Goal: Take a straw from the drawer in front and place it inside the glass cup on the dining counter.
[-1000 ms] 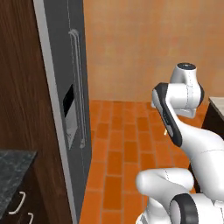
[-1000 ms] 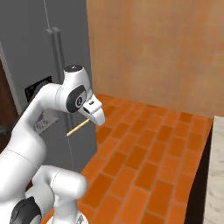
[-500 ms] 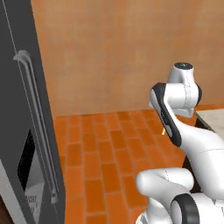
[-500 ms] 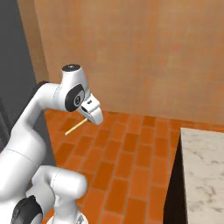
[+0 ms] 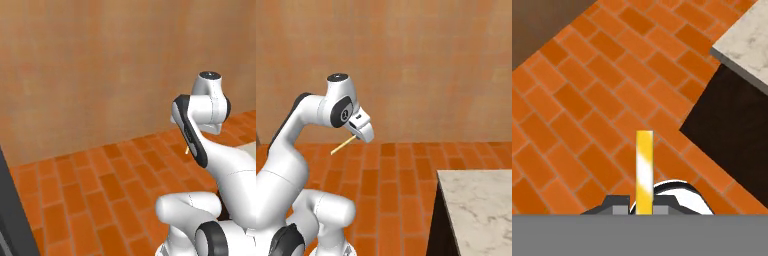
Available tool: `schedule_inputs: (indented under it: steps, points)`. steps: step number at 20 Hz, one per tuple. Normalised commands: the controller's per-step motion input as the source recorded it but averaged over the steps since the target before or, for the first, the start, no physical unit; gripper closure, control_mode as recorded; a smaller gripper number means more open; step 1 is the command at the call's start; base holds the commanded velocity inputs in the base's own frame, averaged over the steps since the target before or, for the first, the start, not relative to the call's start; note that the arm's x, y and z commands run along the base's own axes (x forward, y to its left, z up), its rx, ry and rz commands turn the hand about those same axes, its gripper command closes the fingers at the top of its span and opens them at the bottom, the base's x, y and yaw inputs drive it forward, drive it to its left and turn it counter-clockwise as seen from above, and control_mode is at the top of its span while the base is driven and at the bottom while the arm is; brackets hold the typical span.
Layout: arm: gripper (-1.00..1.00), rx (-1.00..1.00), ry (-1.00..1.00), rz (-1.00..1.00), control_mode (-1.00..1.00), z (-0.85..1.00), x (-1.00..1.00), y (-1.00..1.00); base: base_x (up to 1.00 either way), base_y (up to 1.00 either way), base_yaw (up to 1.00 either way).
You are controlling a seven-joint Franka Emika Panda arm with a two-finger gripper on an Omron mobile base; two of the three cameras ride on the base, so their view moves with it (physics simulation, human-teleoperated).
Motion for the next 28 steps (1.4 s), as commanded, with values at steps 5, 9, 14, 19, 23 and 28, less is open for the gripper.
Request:
schedule_inputs:
  steps: [5,9,14,19,23,28]
  points:
    - [1.00,0.00,0.00,0.00,1.00,0.00,0.00,0.00,1.00,0.17,-0.43]
    - [1.00,0.00,0.00,0.00,1.00,0.00,0.00,0.00,1.00,0.24,-0.47]
    - [1.00,0.00,0.00,0.00,1.00,0.00,0.00,0.00,0.92,0.29,-0.56]
    - [1.00,0.00,0.00,0.00,1.00,0.00,0.00,0.00,0.84,0.32,-0.59]
    - [1.00,0.00,0.00,0.00,1.00,0.00,0.00,0.00,0.84,0.32,-0.58]
    - [1.00,0.00,0.00,0.00,1.00,0.00,0.00,0.00,0.88,0.37,-0.57]
